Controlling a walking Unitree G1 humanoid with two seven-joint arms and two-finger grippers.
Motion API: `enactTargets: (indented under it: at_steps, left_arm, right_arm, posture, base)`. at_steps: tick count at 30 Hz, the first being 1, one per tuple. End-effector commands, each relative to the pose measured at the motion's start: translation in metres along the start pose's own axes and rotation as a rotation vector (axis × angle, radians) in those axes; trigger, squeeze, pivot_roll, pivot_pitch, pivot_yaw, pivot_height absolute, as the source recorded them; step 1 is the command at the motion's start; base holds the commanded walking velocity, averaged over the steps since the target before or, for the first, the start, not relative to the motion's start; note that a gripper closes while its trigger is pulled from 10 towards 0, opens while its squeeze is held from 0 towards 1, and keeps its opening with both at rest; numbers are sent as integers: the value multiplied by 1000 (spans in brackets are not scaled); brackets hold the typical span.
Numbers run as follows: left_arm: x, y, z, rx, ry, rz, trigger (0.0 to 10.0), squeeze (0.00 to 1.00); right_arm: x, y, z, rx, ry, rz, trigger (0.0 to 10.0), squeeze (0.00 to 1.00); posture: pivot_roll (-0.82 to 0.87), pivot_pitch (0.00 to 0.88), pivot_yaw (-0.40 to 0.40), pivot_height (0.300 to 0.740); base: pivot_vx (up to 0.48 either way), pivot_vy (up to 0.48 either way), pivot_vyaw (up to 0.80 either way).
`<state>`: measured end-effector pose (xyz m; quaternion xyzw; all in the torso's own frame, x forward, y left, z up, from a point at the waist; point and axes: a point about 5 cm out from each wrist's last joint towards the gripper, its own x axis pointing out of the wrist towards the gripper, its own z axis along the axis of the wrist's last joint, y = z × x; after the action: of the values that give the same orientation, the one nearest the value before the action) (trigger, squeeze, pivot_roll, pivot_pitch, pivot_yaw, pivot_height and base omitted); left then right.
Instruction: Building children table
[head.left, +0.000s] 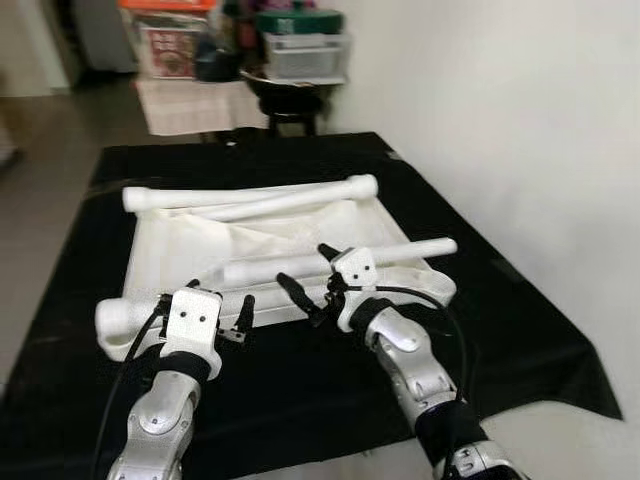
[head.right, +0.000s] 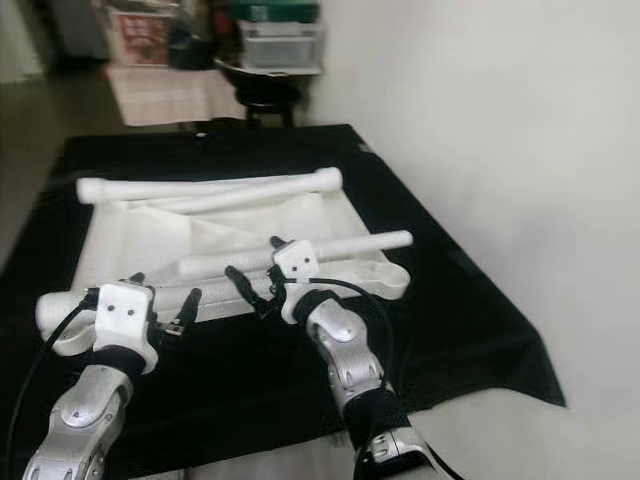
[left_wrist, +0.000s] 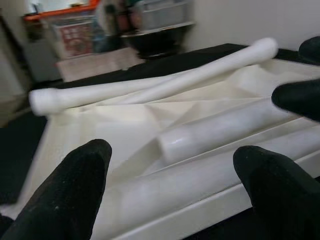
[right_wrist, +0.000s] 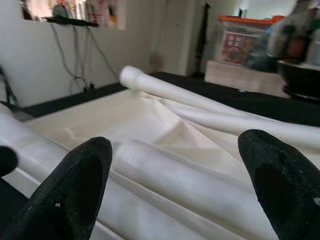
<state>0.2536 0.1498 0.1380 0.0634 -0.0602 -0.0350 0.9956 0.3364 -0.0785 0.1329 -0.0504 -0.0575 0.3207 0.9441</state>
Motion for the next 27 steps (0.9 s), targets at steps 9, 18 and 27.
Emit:
enactTargets:
  at_steps: [9, 18, 27]
  left_arm:
    - [-2, -6, -7, 44, 34, -55, 10000, 0]
    - [15, -9, 5, 141, -21, -158, 10000, 0]
    - [30, -4, 18, 205, -65, -199, 10000, 0]
  right_arm:
    - [0, -2, -1, -12, 16, 8, 10000, 0]
    - [-4, -23, -4, -3, 52, -135, 10000, 0]
    - [-6, -34, -1, 86, 53, -198, 10000, 0]
  posture:
    - [-98, 0, -48, 740]
    - [-119, 0, -52, 740]
    - [-140, 0, -33, 740]
  base:
    - [0, 0, 0]
    - [0, 0, 0]
    - [0, 0, -595]
